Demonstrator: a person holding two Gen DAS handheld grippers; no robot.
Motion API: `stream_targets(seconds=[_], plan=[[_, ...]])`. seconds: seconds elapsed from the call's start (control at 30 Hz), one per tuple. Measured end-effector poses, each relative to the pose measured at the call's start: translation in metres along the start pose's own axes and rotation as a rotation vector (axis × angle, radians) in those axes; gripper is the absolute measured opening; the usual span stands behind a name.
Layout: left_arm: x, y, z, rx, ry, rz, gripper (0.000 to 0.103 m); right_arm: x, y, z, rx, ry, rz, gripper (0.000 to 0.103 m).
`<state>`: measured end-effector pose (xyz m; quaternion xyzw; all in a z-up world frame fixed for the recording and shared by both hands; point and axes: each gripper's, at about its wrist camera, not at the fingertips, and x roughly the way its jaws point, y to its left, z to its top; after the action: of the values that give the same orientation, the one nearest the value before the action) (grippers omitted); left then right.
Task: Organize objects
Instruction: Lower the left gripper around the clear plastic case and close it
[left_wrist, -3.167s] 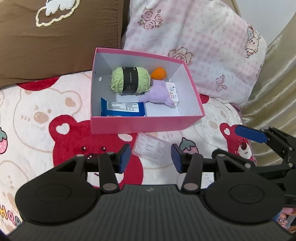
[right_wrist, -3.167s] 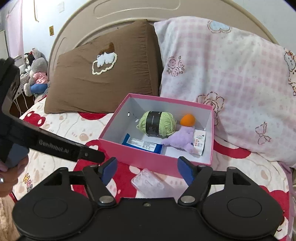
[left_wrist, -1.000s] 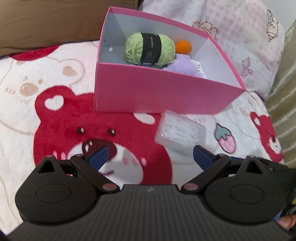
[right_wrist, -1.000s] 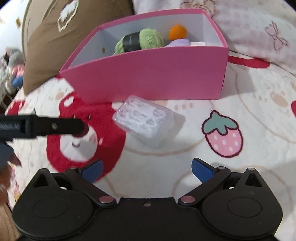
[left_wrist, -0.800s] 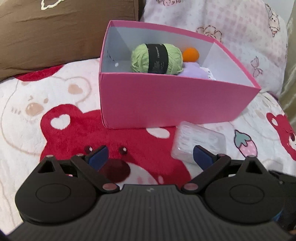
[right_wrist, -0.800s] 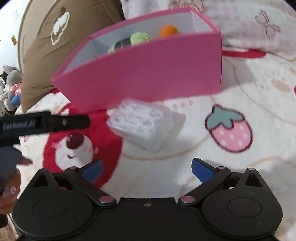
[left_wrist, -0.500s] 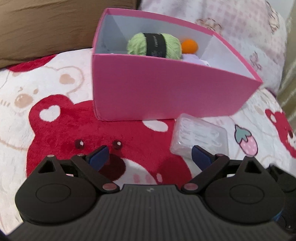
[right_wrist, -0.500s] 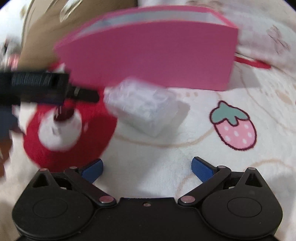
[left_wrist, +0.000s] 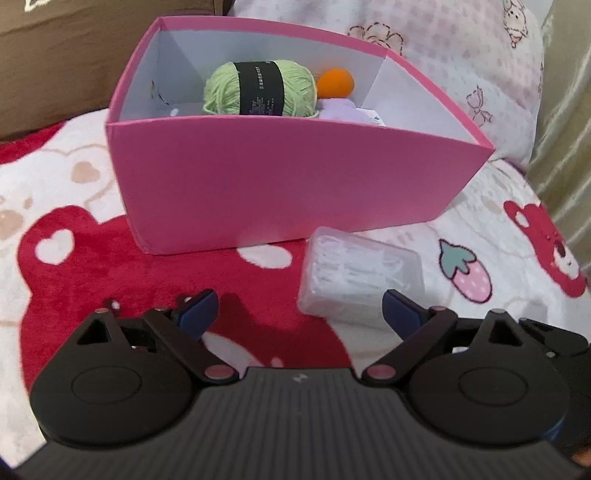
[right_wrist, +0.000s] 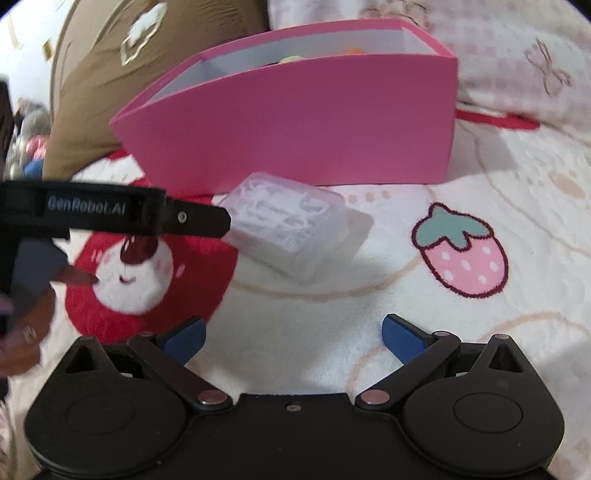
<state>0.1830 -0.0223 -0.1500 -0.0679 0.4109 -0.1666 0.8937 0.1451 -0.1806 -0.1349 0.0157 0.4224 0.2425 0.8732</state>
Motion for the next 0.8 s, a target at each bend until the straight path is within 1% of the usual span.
stream_targets(seconds=[0.07, 0.1, 0.13, 0.23, 0.27, 0.3, 0.33, 0.4, 0.47, 0.5, 0.53, 0.57, 0.67, 0.73, 0.8], plan=[[0.002, -0.001, 0.001, 0.007, -0.008, -0.018, 0.094, 0.003, 0.002, 0.004, 0.002, -0.002, -0.003, 0.103], [0.004, -0.002, 0.001, 0.011, -0.012, -0.032, 0.091, 0.004, 0.004, 0.007, -0.013, -0.008, -0.013, 0.103], [0.006, -0.002, 0.001, 0.011, -0.014, -0.047, 0.09, 0.006, 0.007, 0.009, -0.036, -0.016, -0.028, 0.102], [0.01, -0.004, 0.0, 0.0, -0.003, -0.091, 0.085, 0.01, 0.02, 0.015, -0.12, -0.036, -0.063, 0.096], [0.012, -0.004, -0.001, -0.009, 0.002, -0.098, 0.081, 0.011, 0.023, 0.017, -0.138, -0.041, -0.067, 0.094], [0.013, -0.004, -0.001, -0.016, 0.009, -0.103, 0.074, 0.012, 0.025, 0.018, -0.15, -0.048, -0.069, 0.093], [0.015, -0.003, -0.002, -0.025, 0.016, -0.109, 0.071, 0.012, 0.027, 0.019, -0.158, -0.056, -0.071, 0.091], [0.016, -0.001, -0.003, -0.041, 0.021, -0.125, 0.059, 0.014, 0.031, 0.021, -0.172, -0.07, -0.081, 0.089], [0.016, 0.004, -0.003, -0.066, 0.024, -0.156, 0.052, 0.017, 0.032, 0.023, -0.174, -0.069, -0.08, 0.084], [0.016, 0.005, -0.003, -0.077, 0.03, -0.164, 0.05, 0.018, 0.032, 0.024, -0.172, -0.061, -0.068, 0.081], [0.015, 0.005, -0.003, -0.077, 0.032, -0.164, 0.049, 0.019, 0.031, 0.024, -0.171, -0.052, -0.059, 0.073], [0.015, 0.005, -0.004, -0.071, 0.033, -0.164, 0.049, 0.021, 0.031, 0.024, -0.171, -0.042, -0.055, 0.07], [0.01, 0.004, -0.008, -0.079, 0.041, -0.156, 0.049, 0.02, 0.035, 0.023, -0.173, -0.046, -0.067, 0.067], [0.003, 0.005, -0.017, -0.086, 0.072, -0.169, 0.05, 0.015, 0.037, 0.022, -0.174, -0.036, -0.057, 0.067], [-0.002, 0.003, -0.024, -0.085, 0.109, -0.176, 0.048, 0.014, 0.04, 0.019, -0.212, -0.018, -0.056, 0.068]])
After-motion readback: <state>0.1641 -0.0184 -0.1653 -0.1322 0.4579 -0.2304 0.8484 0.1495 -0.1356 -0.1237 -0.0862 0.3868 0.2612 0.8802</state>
